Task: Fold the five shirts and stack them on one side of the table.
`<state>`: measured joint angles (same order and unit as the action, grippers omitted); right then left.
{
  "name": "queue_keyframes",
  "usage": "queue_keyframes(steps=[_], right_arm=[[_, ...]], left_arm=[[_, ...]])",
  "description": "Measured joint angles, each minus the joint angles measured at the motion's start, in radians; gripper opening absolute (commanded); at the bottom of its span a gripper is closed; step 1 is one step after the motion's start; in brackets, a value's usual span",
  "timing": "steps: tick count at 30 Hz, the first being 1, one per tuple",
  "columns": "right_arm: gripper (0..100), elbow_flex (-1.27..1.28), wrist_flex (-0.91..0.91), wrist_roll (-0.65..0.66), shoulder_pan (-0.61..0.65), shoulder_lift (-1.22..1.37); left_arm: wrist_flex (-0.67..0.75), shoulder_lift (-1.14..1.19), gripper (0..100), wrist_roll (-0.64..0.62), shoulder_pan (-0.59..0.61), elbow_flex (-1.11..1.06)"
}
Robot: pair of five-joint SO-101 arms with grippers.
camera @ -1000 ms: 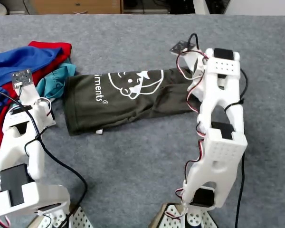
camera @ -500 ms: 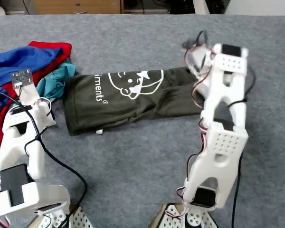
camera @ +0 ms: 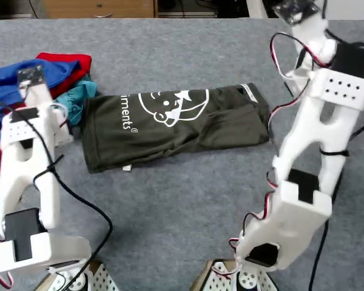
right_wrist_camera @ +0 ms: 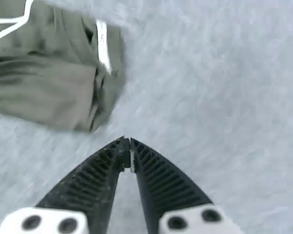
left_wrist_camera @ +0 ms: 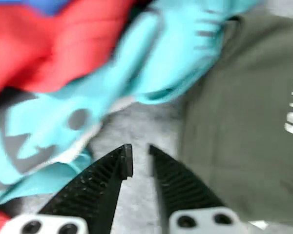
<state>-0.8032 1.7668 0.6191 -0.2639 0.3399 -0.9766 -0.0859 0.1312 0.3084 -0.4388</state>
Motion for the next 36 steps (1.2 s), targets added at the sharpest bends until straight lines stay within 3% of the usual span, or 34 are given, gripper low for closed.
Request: queue_keyframes(steps=[4, 11, 16, 23, 36], right_arm=[[0.4, 0.287, -0.124, -0.048, -0.014, -0.031], [0.4, 0.801, -0.764, -0.265, -0.017, -0.031], [0.4, 1.017, -1.148, -0.436, -0.077, -0.029], [0.5, 1.017, -1.267, -0.566, -0.173, -0.031], [0.5, 1.017, -1.281, -0.58, -0.183, -0.031]], left_arm=[[-0.021, 0.0, 19, -0.049, -0.055, 0.021], [-0.031, 0.101, 19, -0.081, -0.084, 0.072], [-0.083, 0.195, 19, -0.1, -0.084, 0.176], [-0.118, 0.373, 19, -0.123, -0.084, 0.331], [-0.276, 0.652, 19, -0.124, -0.104, 0.617]])
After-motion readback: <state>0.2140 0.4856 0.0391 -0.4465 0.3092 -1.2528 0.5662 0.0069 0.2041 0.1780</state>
